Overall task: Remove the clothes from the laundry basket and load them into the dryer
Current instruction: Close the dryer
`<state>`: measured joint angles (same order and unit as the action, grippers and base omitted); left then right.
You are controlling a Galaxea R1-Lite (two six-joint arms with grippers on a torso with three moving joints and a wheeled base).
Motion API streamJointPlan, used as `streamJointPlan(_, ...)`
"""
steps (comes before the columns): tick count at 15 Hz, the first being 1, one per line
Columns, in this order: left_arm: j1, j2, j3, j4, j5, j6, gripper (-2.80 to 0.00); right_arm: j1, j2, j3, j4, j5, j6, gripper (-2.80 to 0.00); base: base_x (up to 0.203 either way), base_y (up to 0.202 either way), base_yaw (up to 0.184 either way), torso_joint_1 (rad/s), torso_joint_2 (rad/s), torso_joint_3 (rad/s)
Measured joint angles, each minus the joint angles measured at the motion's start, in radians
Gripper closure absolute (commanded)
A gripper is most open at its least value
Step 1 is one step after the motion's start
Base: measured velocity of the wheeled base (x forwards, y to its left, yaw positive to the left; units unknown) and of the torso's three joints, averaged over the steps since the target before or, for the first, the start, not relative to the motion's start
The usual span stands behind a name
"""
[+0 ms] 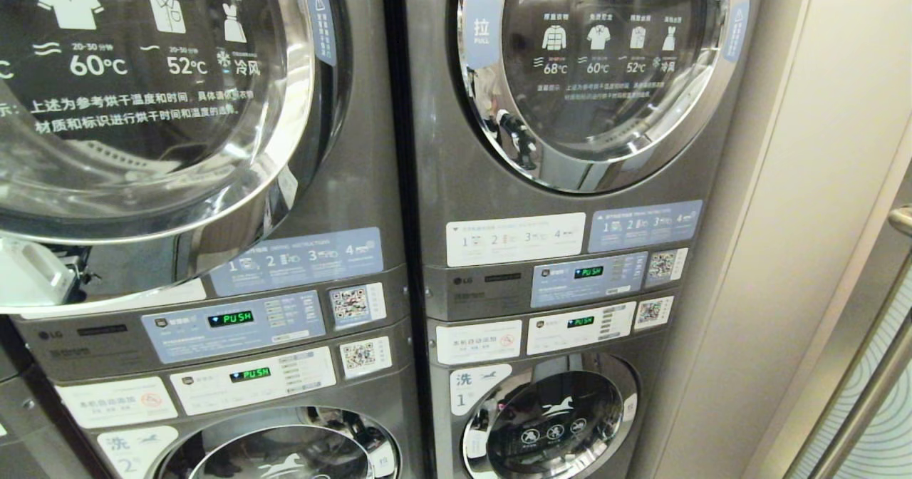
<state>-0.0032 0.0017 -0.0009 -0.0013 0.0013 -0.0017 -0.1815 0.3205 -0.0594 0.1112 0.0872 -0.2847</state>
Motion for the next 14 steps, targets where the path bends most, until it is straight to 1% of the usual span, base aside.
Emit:
streamJointPlan(1, 0.0, 0.0, 0.0, 0.0, 0.0, 0.0, 0.0, 0.019, -0.012, -0.004, 0.029, 0.002, 0.005, 0.0, 0.0, 0.0, 0.0, 0.0, 0.0, 0.0)
streamJointPlan(3, 0.0, 0.0, 0.0, 0.0, 0.0, 0.0, 0.0, 0.042, -0.028, -0.006, 0.037, -0.002, 0.058, 0.0, 0.0, 0.0, 0.0, 0.0, 0.0, 0.0)
streamJointPlan(5, 0.0, 0.0, 0.0, 0.0, 0.0, 0.0, 0.0, 0.053, -0.032, -0.008, 0.053, -0.032, 0.162, 0.0, 0.0, 0.0, 0.0, 0.0, 0.0, 0.0)
streamJointPlan(6, 0.0, 0.0, 0.0, 0.0, 0.0, 0.0, 0.0, 0.07, -0.028, -0.012, 0.066, -0.046, 0.198, 0.0, 0.0, 0.0, 0.0, 0.0, 0.0, 0.0)
streamJointPlan(7, 0.0, 0.0, 0.0, 0.0, 0.0, 0.0, 0.0, 0.105, -0.023, -0.014, 0.072, -0.049, 0.204, 0.0, 0.0, 0.0, 0.0, 0.0, 0.0, 0.0)
streamJointPlan(9, 0.0, 0.0, 0.0, 0.0, 0.0, 0.0, 0.0, 0.209, -0.02, -0.015, 0.076, -0.052, 0.201, 0.0, 0.0, 0.0, 0.0, 0.0, 0.0, 0.0)
streamJointPlan(10, 0.0, 0.0, 0.0, 0.0, 0.0, 0.001, 0.0, 0.244, -0.027, -0.014, 0.075, -0.06, 0.205, 0.0, 0.0, 0.0, 0.0, 0.0, 0.0, 0.0)
streamJointPlan(12, 0.0, 0.0, 0.0, 0.0, 0.0, 0.002, 0.0, 0.268, -0.039, -0.008, 0.054, -0.096, 0.26, 0.0, 0.0, 0.0, 0.0, 0.0, 0.0, 0.0)
streamJointPlan(14, 0.0, 0.0, 0.0, 0.001, 0.0, 0.001, 0.0, 0.273, -0.044, -0.007, 0.053, -0.104, 0.276, 0.0, 0.0, 0.0, 0.0, 0.0, 0.0, 0.0)
